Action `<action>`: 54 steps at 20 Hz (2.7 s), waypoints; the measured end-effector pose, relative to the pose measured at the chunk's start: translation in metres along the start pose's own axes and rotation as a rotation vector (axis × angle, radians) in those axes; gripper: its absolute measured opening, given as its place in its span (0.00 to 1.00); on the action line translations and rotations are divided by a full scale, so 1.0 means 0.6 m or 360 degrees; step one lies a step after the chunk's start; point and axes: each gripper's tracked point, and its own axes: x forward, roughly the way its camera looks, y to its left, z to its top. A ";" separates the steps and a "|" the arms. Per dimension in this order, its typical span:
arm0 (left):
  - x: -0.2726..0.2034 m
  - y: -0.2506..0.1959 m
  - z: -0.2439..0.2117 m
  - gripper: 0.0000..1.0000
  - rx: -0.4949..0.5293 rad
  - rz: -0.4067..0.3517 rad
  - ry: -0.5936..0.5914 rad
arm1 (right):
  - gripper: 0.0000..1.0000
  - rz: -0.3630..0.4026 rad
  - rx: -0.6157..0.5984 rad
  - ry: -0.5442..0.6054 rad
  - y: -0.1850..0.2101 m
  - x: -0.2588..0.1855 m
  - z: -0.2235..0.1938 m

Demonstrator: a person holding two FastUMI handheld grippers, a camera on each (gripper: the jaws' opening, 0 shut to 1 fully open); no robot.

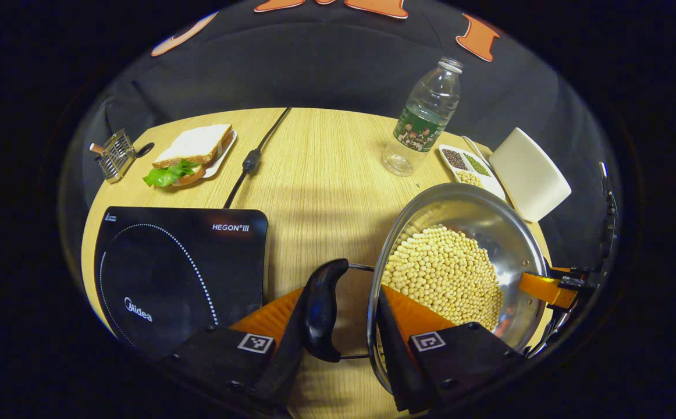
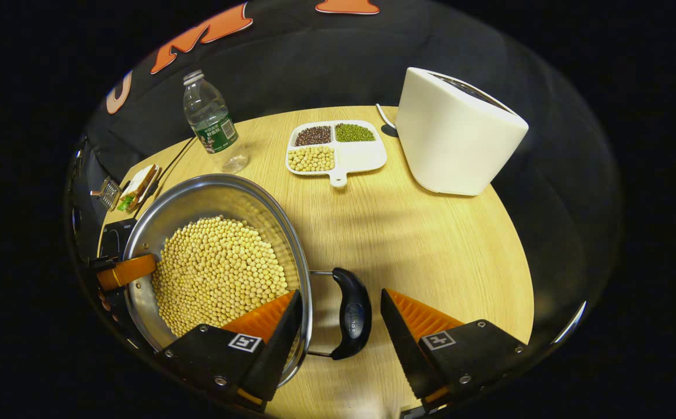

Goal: First push the handle of the pot to place it horizontally, then grasp the pot with both hands and set it on the induction cooktop.

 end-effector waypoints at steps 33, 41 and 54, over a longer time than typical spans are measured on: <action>-0.243 0.128 0.106 0.70 -0.0107 0.0218 -0.0333 | 0.61 0.0163 -0.0089 -0.0309 0.183 -0.194 0.105; -0.399 0.204 0.125 0.71 -0.0214 0.0371 -0.0412 | 0.56 0.0301 -0.0252 -0.0358 0.361 -0.234 0.143; -0.462 0.220 0.111 0.70 -0.0349 0.0450 -0.0379 | 0.61 0.0371 -0.0373 -0.0289 0.537 -0.213 0.135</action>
